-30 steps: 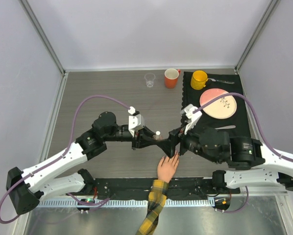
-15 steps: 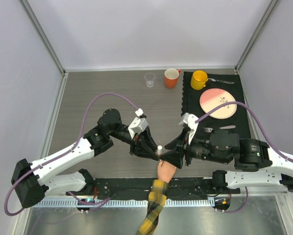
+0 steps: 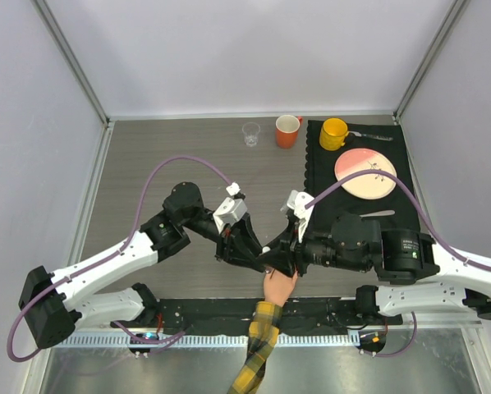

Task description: Paint the nails

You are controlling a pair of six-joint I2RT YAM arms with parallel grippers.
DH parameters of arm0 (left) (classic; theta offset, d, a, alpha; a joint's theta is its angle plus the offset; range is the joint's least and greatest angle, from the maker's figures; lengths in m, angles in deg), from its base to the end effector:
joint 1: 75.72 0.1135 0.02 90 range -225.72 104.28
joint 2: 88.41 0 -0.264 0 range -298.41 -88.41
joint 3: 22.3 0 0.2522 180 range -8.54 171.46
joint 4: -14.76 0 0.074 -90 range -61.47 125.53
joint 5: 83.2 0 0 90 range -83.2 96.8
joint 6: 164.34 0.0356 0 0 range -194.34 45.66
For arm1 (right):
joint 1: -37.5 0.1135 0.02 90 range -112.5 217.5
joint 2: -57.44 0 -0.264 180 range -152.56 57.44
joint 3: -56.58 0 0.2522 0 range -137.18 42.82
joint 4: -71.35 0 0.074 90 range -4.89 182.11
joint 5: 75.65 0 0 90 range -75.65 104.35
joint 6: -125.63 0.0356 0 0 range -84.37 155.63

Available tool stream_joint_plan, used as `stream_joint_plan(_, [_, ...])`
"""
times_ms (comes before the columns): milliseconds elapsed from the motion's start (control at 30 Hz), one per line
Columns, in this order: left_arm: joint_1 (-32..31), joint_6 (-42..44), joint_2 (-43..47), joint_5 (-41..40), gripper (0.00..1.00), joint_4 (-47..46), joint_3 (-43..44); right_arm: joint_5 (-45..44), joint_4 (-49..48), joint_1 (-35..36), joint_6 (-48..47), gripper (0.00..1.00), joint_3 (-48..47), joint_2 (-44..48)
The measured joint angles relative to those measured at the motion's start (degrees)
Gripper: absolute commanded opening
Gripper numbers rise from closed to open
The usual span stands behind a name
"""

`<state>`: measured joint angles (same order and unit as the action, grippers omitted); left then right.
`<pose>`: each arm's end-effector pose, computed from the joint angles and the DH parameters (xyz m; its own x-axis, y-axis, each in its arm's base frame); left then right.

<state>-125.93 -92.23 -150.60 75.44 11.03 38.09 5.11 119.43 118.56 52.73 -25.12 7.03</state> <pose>0.1254 -0.2024 0.3420 -0.2484 0.1235 -0.9607 0.8398 -0.4668 -0.2772 0.0323 0.1688 0.4164 -0.3226 -0.1830 -0.9287 -0.8959 0.3757 0.2372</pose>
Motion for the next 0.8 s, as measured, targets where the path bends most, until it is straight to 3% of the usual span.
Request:
stream_joint_plan(100, [0.0, 0.0, 0.0, 0.0, 0.0, 0.0, 0.0, 0.3, 0.0, 0.0, -0.2, 0.34, 0.0, 0.3])
stream_joint_plan(167, [0.0, 0.0, 0.0, 0.0, 0.0, -0.1, 0.0, 0.4, -0.1, 0.0, -0.3, 0.24, 0.0, 0.6])
stream_joint_plan(200, [0.0, 0.0, 0.0, 0.0, 0.0, -0.1, 0.0, 0.4, 0.0, 0.0, -0.5, 0.11, 0.0, 0.7])
stream_joint_plan(267, [0.0, 0.0, 0.0, 0.3, 0.0, -0.1, 0.0, 0.3, 0.0, -0.1, -0.6, 0.01, 0.0, 0.8])
stream_joint_plan(400, [0.0, 2.3, 0.9, -1.7, 0.0, 2.5, 0.2, -0.7, 0.3, -0.1, -0.8, 0.01, 0.0, 0.5])
stream_joint_plan(567, [0.1, 7.4, 4.4, -14.4, 0.0, 11.0, 0.3, -8.3, 0.8, -0.4, -1.0, 0.01, 0.0, -2.3])
stream_joint_plan(667, [1.0, 8.1, 6.1, -25.7, 0.0, 14.9, 0.3, -17.2, -0.5, -0.8, -0.8, 0.01, 0.0, -5.4])
stream_joint_plan(800, [2.3, 9.2, 7.5, -40.3, 0.0, 19.4, -0.1, -36.8, -5.7, 0.7, 5.5, 0.01, 0.6, -13.8])
